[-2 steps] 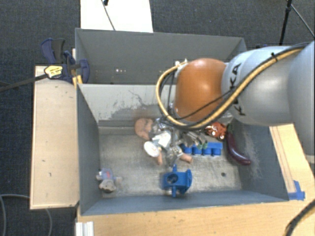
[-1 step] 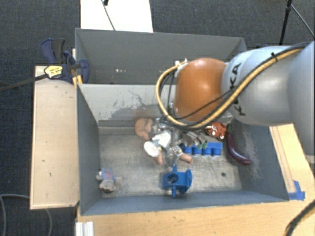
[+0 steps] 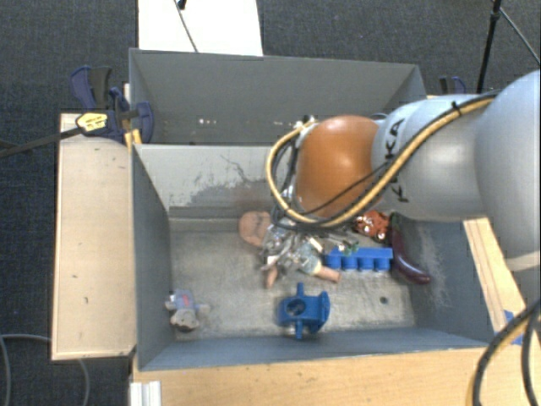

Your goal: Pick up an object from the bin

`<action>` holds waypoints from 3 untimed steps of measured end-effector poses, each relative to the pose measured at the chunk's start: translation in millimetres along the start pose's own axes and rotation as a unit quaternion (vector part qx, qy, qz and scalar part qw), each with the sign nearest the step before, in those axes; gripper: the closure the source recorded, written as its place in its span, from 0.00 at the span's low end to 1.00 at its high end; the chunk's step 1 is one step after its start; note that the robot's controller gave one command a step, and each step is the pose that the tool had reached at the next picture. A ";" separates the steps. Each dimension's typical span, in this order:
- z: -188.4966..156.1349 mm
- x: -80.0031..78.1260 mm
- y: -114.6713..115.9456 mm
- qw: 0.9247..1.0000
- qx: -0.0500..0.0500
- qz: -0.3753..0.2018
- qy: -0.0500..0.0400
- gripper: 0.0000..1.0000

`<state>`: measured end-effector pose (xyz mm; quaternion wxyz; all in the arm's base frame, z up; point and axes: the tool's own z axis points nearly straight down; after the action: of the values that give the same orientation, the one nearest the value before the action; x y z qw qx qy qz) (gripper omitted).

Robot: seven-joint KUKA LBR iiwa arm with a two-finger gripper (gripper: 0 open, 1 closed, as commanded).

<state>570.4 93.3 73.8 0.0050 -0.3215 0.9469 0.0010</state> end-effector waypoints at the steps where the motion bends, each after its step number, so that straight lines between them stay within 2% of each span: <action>1: 0.0 0.0 0.0 1.000 0.000 0.000 0.000 1.00; 2: -13.7 17.8 10.6 1.000 -0.001 -0.027 0.004 1.00; 3: -49.4 -8.7 4.3 0.999 -0.002 -0.033 0.006 1.00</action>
Offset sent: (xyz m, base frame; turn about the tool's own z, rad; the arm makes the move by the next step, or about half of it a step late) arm -0.0450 -0.0040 0.0367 -0.1238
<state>574.3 101.7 123.3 -0.0009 -0.3523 0.9359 0.0009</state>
